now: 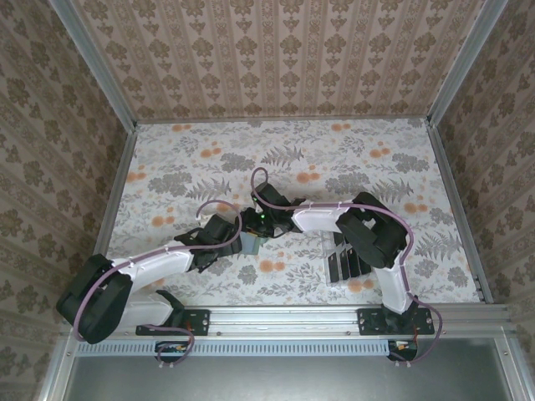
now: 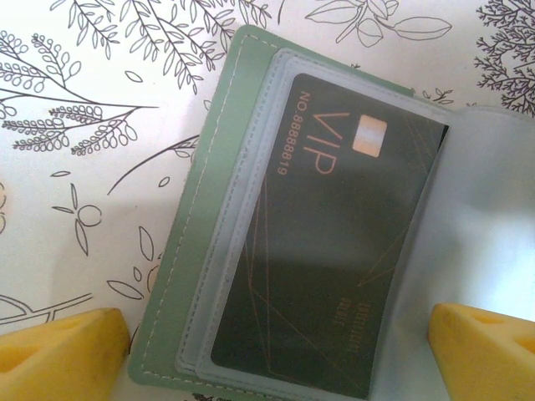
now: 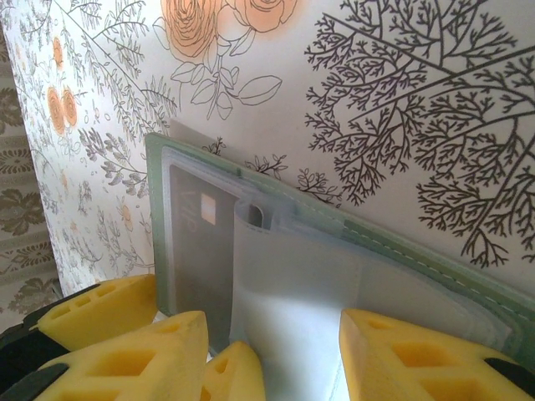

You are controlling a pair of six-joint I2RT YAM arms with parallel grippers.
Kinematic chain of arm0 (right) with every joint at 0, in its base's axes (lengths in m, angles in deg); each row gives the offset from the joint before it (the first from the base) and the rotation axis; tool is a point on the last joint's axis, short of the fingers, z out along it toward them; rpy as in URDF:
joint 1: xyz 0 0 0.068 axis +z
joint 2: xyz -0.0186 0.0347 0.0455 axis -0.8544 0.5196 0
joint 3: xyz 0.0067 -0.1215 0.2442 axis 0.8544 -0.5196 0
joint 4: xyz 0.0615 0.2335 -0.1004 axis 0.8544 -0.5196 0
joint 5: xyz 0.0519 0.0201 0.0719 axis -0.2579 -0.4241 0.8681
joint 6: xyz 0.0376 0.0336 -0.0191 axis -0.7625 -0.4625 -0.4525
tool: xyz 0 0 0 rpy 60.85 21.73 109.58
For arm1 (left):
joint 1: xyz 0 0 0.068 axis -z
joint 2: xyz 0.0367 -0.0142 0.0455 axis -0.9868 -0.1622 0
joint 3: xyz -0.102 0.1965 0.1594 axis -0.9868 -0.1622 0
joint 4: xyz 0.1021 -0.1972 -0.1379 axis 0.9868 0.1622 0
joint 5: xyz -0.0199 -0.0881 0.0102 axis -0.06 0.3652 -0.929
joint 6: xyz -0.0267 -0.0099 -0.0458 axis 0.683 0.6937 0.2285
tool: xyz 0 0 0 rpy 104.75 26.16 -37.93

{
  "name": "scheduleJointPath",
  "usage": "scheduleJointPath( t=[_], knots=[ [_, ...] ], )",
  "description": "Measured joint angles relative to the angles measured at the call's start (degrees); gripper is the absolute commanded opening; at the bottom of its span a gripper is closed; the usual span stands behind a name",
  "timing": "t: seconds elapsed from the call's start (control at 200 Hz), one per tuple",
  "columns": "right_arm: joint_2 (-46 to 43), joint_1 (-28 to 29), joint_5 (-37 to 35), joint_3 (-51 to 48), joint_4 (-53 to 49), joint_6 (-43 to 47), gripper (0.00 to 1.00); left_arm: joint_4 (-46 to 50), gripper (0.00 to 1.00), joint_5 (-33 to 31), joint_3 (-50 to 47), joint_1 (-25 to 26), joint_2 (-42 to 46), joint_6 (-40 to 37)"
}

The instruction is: Put the credit cards into the card holder

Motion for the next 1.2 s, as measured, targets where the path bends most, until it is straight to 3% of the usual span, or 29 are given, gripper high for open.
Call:
scheduleJointPath(
  t=[0.25, 0.605, 1.2],
  knots=[
    [1.42, 0.17, 0.39, 1.38, 1.09, -0.46, 0.47, 1.11, 1.0, 0.61, -0.02, -0.2, 1.62, 0.0],
    [1.6, 0.37, 1.62, 1.44, 3.91, -2.16, 0.47, 6.12, 1.0, 0.37, -0.11, -1.36, 11.82, 0.0],
    [2.78, 0.66, 2.25, 1.46, 5.33, -3.04, 0.47, -1.09, 1.0, 2.67, -2.43, -1.6, 3.91, -0.85]
  ],
)
